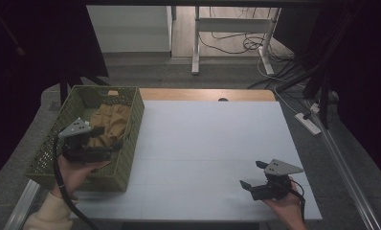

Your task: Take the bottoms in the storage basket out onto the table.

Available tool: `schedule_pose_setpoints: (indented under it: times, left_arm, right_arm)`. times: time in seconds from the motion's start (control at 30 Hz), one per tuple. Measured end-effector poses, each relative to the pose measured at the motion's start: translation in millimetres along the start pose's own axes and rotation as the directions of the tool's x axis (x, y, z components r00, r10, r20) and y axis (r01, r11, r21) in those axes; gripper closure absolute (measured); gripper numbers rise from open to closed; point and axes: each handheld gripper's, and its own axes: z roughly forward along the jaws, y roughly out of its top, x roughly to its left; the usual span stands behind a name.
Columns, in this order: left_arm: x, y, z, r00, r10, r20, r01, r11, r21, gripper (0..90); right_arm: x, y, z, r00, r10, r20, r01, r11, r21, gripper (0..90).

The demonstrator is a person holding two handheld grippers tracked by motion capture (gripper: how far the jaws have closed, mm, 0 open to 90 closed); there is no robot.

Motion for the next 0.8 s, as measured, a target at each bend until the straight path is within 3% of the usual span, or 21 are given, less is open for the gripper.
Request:
schedule_pose_setpoints:
  times: [0.8]
  left_arm:
    - [26.4, 17.5, 18.9, 0.9984, 0.0, -0.057, 0.002, 0.9995, 0.032, 13.2]
  right_arm:
    - [-1.7, -1.3, -1.6, 0.9999, 0.011, -0.011, -0.011, 1.0, -0.007, 6.8]
